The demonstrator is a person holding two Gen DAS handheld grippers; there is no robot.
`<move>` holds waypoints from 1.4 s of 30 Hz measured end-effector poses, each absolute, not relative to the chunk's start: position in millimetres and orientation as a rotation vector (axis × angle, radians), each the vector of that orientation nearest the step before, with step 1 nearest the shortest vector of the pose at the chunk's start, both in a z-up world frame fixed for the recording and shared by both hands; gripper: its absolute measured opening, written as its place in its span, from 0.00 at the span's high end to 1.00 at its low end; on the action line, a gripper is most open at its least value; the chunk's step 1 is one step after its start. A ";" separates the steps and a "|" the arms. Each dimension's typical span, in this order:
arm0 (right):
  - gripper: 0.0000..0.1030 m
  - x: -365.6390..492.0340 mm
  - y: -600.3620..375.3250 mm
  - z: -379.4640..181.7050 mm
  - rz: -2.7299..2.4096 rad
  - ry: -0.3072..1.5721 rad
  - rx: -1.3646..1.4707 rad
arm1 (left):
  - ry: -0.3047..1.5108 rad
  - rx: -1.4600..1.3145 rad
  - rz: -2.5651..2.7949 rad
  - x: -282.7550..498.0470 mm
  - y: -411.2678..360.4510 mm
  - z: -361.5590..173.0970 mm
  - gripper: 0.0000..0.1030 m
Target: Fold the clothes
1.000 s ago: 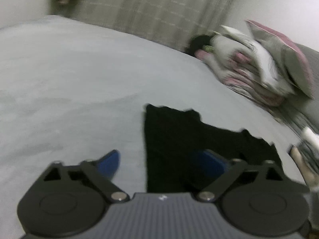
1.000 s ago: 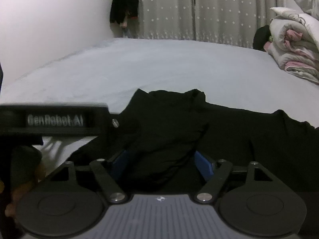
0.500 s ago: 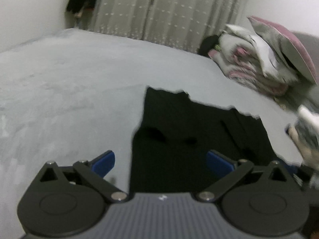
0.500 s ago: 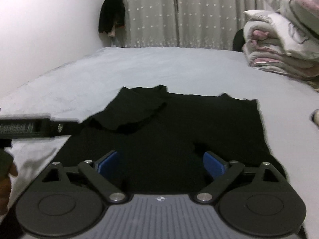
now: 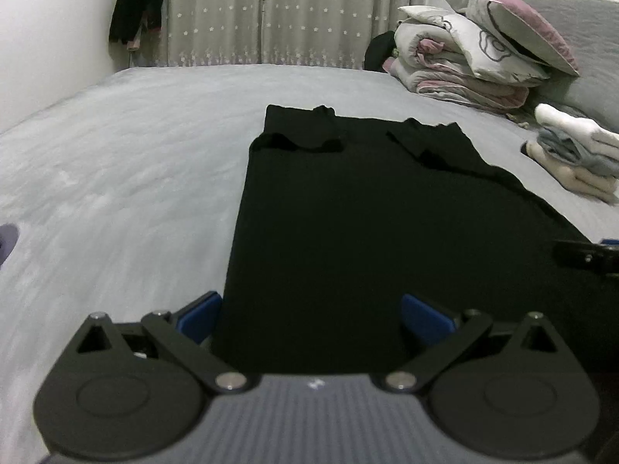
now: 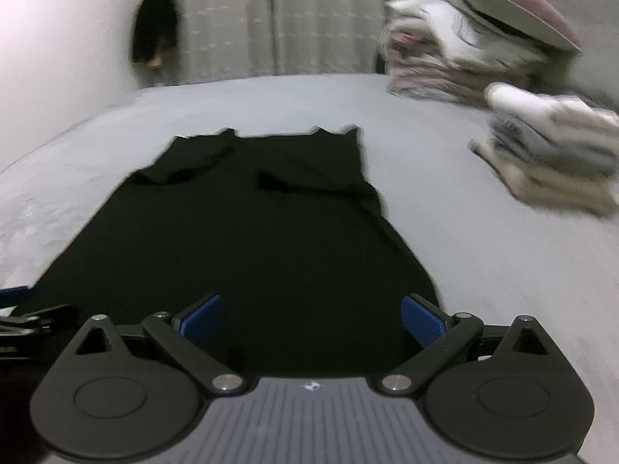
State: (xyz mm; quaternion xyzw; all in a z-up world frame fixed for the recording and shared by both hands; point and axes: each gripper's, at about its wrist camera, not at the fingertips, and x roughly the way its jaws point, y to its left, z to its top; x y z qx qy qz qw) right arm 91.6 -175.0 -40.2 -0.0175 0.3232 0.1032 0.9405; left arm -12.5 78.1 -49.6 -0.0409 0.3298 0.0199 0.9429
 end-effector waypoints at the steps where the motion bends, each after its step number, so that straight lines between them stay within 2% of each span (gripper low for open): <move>1: 0.03 84.3 -183.4 -41.8 0.191 0.668 -0.019 | 0.672 -0.077 0.042 -20.8 78.7 -49.8 0.00; 10: 0.03 11.8 -253.1 -53.5 0.091 0.644 0.135 | 0.644 -0.006 0.044 -107.5 86.8 -53.6 0.00; 15: 0.02 -19.4 -270.3 -57.6 0.047 0.622 0.114 | 0.624 -0.057 0.037 -149.9 100.0 -51.6 0.00; 22: 0.03 -45.8 -274.5 -59.7 0.073 0.618 0.043 | 0.627 -0.153 -0.034 -171.9 120.6 -45.2 0.03; 25: 0.03 -53.5 -273.7 -58.5 0.080 0.623 0.030 | 0.628 -0.177 -0.031 -173.4 124.6 -43.8 0.09; 27: 0.05 -56.5 -276.6 -57.7 0.082 0.627 0.050 | 0.629 -0.190 -0.024 -174.0 126.0 -42.6 0.17; 29: 0.10 -58.2 -281.0 -56.0 0.083 0.632 0.078 | 0.626 -0.209 -0.015 -174.5 128.8 -41.7 0.32; 31: 0.18 -59.0 -285.1 -54.8 0.079 0.637 0.105 | 0.626 -0.220 -0.006 -174.9 130.9 -41.4 0.37; 35: 0.33 -59.4 -288.9 -53.2 0.080 0.652 0.126 | 0.646 -0.245 -0.015 -175.7 132.7 -40.5 0.58; 37: 0.43 -60.9 -288.0 -52.4 0.094 0.660 0.122 | 0.657 -0.259 -0.022 -176.2 134.0 -40.0 0.64; 42: 0.53 -64.7 -284.7 -51.7 0.135 0.678 0.100 | 0.686 -0.285 -0.042 -177.2 135.6 -39.1 0.74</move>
